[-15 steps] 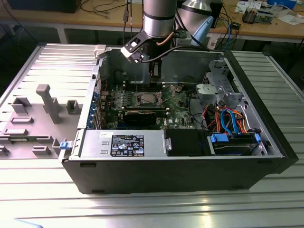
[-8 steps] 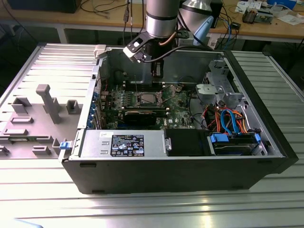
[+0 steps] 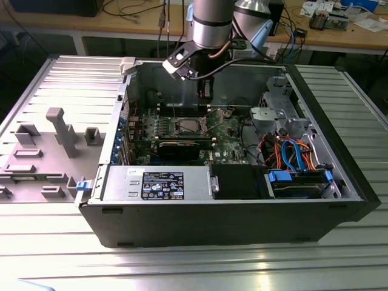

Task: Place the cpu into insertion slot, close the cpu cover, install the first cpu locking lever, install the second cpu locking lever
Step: 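Close the cpu cover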

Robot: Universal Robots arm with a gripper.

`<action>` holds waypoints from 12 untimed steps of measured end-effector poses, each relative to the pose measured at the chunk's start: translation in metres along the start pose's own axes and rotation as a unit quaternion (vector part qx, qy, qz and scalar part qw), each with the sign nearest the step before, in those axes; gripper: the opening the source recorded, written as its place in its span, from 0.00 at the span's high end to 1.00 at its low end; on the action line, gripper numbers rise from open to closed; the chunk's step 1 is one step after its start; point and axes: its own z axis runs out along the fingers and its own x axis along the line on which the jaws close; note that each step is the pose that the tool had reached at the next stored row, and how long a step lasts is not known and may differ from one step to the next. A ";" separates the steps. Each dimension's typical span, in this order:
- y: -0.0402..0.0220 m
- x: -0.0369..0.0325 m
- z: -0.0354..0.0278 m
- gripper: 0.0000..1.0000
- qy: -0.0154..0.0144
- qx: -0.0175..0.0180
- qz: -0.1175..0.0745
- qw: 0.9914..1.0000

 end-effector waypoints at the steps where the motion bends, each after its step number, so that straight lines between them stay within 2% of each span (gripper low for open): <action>1: 0.0016 0.0003 0.0001 0.89 0.000 0.000 0.000 1.000; 3: 0.0043 0.0020 0.0001 0.89 -0.001 0.000 0.000 1.000; 4: 0.0049 0.0029 0.0001 0.89 -0.004 0.000 0.000 1.000; 5: 0.0057 0.0039 0.0000 0.89 -0.010 0.000 0.000 1.000; 6: 0.0064 0.0046 0.0000 0.89 -0.014 0.000 0.000 1.000; 7: 0.0075 0.0048 0.0000 0.89 -0.014 0.000 0.000 1.000; 9: 0.0152 0.0050 0.0002 0.89 -0.014 0.000 0.000 1.000; 12: 0.0220 0.0053 0.0002 0.89 -0.014 0.000 0.000 1.000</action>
